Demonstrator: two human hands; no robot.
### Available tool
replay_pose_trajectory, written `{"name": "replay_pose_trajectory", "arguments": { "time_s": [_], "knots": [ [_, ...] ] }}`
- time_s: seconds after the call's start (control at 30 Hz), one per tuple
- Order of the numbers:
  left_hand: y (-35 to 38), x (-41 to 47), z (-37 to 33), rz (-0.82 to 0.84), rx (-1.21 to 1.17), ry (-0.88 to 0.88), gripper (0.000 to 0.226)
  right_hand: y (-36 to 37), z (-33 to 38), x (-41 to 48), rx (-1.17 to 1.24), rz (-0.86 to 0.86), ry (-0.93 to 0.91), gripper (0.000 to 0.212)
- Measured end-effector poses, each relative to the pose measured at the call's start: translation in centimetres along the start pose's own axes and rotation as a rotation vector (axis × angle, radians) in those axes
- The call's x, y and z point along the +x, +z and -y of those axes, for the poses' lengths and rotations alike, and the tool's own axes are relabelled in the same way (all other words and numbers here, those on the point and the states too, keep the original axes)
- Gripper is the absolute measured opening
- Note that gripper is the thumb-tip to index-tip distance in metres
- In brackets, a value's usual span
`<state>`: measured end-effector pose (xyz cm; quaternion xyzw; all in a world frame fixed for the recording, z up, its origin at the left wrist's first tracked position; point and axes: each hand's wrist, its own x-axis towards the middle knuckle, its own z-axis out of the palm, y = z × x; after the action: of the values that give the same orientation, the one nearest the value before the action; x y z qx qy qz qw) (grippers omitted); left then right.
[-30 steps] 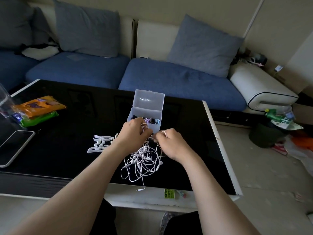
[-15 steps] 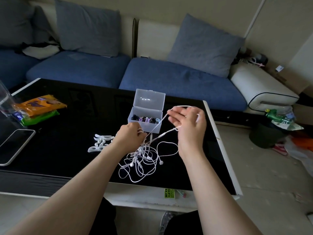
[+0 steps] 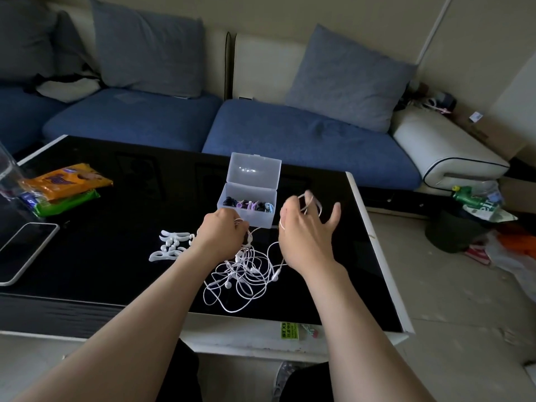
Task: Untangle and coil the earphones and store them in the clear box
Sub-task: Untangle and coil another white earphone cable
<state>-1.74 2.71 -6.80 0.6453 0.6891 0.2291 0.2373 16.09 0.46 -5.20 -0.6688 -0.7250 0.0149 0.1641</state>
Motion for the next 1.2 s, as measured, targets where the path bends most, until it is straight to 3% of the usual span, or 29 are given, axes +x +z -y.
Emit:
{"name": "replay_pose_trajectory", "arguments": {
  "time_s": [0.1,0.17,0.3,0.4,0.57,0.63,0.73,0.8,0.9,1.0,1.07,1.2],
  "knots": [
    [-0.4,0.0,0.1,-0.021,-0.031,0.003,0.028,0.6,-0.7,-0.1,-0.041,0.284,0.125,0.023],
    [-0.7,-0.1,0.2,-0.029,-0.035,0.001,0.026,0.9,-0.9,0.0,0.111,0.326,0.138,0.019],
    [-0.9,-0.2,0.3,0.002,-0.023,-0.013,0.033,-0.3,-0.6,0.8,0.724,-0.013,0.22,0.014],
    [-0.8,-0.2,0.1,0.034,-0.04,-0.024,0.037,-1.2,0.3,1.2,1.353,-0.101,0.376,0.014],
    [-0.9,-0.2,0.3,0.035,-0.053,-0.057,0.029,-3.0,0.0,1.5,1.879,-0.302,0.499,0.013],
    [-0.9,-0.2,0.2,0.023,-0.139,-0.066,0.026,-2.9,-0.9,1.5,1.761,-0.373,0.582,0.016],
    [-1.0,-0.1,0.0,-0.044,-0.157,-0.065,0.021,-2.0,-2.7,0.8,1.122,-0.382,0.62,0.019],
    [-1.0,-0.1,-0.1,-0.077,-0.189,-0.061,0.021,-1.5,-3.8,0.5,0.745,-0.285,0.559,0.022],
    [-1.1,-0.2,-0.5,-0.102,-0.272,-0.07,0.019,-1.2,-4.5,0.3,0.331,0.014,0.574,0.015],
    [-1.1,-0.3,-0.9,-0.116,-0.331,-0.08,0.017,-1.1,-4.3,-0.4,0.148,0.29,0.636,0.032],
    [-1.0,-0.2,-1.0,-0.13,-0.358,-0.09,0.016,-1.1,-4.4,-0.7,0.12,0.384,0.639,0.048],
    [-1.0,-0.2,-1.1,-0.124,-0.414,-0.1,0.011,-1.3,-4.4,-0.4,0.014,0.316,0.614,0.047]
  ]
}}
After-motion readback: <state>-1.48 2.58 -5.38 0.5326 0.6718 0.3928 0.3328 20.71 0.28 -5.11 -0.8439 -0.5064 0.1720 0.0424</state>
